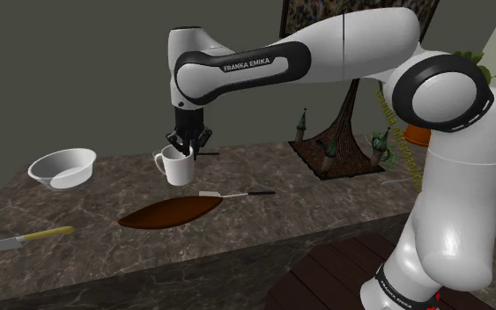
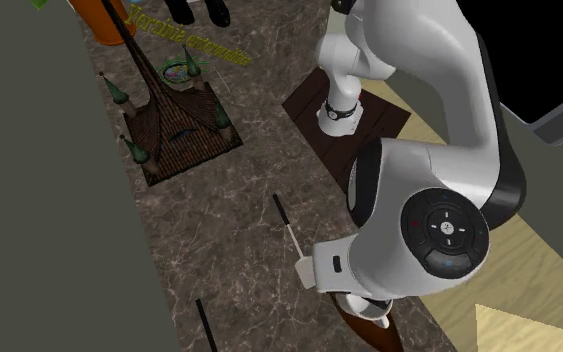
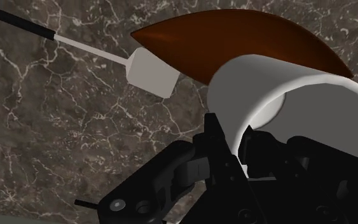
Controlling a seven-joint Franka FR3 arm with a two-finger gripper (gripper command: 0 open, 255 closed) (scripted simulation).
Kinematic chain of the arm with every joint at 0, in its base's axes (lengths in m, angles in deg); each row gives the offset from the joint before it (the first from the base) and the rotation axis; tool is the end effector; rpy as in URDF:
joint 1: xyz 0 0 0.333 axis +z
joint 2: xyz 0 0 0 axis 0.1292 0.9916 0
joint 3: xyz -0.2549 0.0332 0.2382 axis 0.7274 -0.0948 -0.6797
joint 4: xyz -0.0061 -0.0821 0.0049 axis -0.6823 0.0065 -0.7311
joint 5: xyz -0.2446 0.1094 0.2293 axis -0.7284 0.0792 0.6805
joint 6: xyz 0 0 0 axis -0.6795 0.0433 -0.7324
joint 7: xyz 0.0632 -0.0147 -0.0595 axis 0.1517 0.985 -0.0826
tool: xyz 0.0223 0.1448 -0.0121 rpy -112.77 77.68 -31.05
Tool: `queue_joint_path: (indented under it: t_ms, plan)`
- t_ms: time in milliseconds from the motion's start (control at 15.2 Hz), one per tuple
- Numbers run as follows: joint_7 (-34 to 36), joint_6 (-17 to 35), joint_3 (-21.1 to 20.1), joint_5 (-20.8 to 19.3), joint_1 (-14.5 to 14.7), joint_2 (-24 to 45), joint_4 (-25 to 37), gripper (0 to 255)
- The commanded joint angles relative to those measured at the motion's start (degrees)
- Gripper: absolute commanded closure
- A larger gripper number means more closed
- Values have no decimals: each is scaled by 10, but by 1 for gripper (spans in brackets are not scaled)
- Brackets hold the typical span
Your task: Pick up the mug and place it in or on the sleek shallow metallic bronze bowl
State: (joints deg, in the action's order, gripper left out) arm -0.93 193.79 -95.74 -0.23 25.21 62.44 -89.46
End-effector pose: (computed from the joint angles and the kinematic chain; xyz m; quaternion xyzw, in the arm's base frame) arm 0.5538 0.2787 0.4971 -0.9979 0.0569 -0.0240 0.0196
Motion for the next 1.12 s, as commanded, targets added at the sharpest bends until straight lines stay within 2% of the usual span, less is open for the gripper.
queue_joint_path:
  t_ms: [0,132,198,1056]
  plan:
    - [29,-12,-9,-8,20,23,35,255]
    - [53,-27,-15,-17,39,49,75,255]
    - [53,-27,-14,-17,39,49,75,255]
    - [56,67,-12,-21,37,62,-7,255]
